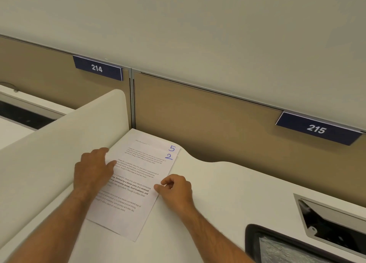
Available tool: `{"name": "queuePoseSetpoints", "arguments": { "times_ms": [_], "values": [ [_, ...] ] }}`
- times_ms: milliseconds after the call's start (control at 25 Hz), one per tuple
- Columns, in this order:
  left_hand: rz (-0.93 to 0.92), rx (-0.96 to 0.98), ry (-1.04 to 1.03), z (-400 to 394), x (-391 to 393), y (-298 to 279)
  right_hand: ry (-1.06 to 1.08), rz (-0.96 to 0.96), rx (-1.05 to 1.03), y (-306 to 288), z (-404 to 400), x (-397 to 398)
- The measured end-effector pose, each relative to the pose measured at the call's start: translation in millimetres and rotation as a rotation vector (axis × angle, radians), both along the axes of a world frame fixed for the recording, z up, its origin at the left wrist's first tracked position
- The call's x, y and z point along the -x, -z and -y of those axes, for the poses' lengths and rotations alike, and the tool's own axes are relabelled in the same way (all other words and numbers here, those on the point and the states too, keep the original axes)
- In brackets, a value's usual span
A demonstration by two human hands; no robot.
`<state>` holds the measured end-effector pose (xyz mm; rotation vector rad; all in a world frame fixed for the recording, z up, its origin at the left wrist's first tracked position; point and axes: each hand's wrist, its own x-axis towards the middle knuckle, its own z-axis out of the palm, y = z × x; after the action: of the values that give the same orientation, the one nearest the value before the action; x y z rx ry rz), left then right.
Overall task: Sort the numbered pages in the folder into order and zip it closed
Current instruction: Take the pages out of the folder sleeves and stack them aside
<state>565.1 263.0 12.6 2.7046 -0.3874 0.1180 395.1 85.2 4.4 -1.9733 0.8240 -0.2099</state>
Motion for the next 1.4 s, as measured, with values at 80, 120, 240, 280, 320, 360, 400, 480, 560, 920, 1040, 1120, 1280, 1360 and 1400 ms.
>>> {"name": "queuePoseSetpoints", "arguments": {
  "times_ms": [80, 120, 240, 280, 320, 360, 400, 480, 560, 920, 1040, 1120, 1280, 1360, 1400],
  "values": [
    [0.074, 0.034, 0.080, 2, 19, -10, 0.007, 0.016, 0.120, -13, 2, 16],
    [0.124, 0.056, 0.115, 4, 30, -14, 0.011, 0.029, 0.179, -19, 2, 25],
    [0.246, 0.139, 0.208, 10, 67, -32, -0.025, 0.071, 0.352, -39, 3, 62],
    [0.260, 0.160, 0.245, 13, 82, -37, -0.057, 0.075, 0.399, -44, 4, 77],
    [0.266, 0.167, 0.279, 18, 97, -41, -0.091, 0.066, 0.436, -47, 4, 92],
    [0.263, 0.166, 0.303, 23, 113, -44, -0.119, 0.044, 0.471, -50, 6, 109],
    [0.248, 0.161, 0.315, 29, 130, -46, -0.137, 0.005, 0.515, -51, 8, 124],
    [0.206, 0.158, 0.348, 43, 168, -52, -0.151, -0.076, 0.629, -48, 16, 158],
    [0.168, 0.140, 0.419, 59, 207, -52, -0.154, -0.140, 0.719, -42, 26, 192],
    [0.099, 0.003, 0.690, 118, 369, -28, -0.011, -0.387, 0.800, -30, 89, 362],
    [0.085, -0.047, 0.741, 137, 413, -21, 0.053, -0.447, 0.743, -25, 109, 424],
    [0.090, -0.062, 0.761, 145, 437, -12, 0.100, -0.502, 0.696, -23, 119, 461],
    [0.038, -0.091, 0.794, 155, 482, 1, 0.179, -0.561, 0.646, 22, 158, 533],
    [0.008, -0.091, 0.783, 156, 498, 6, 0.222, -0.593, 0.602, 1, 161, 561],
    [-0.005, -0.109, 0.784, 156, 505, 8, 0.246, -0.618, 0.630, -1, 166, 574]
  ]
}}
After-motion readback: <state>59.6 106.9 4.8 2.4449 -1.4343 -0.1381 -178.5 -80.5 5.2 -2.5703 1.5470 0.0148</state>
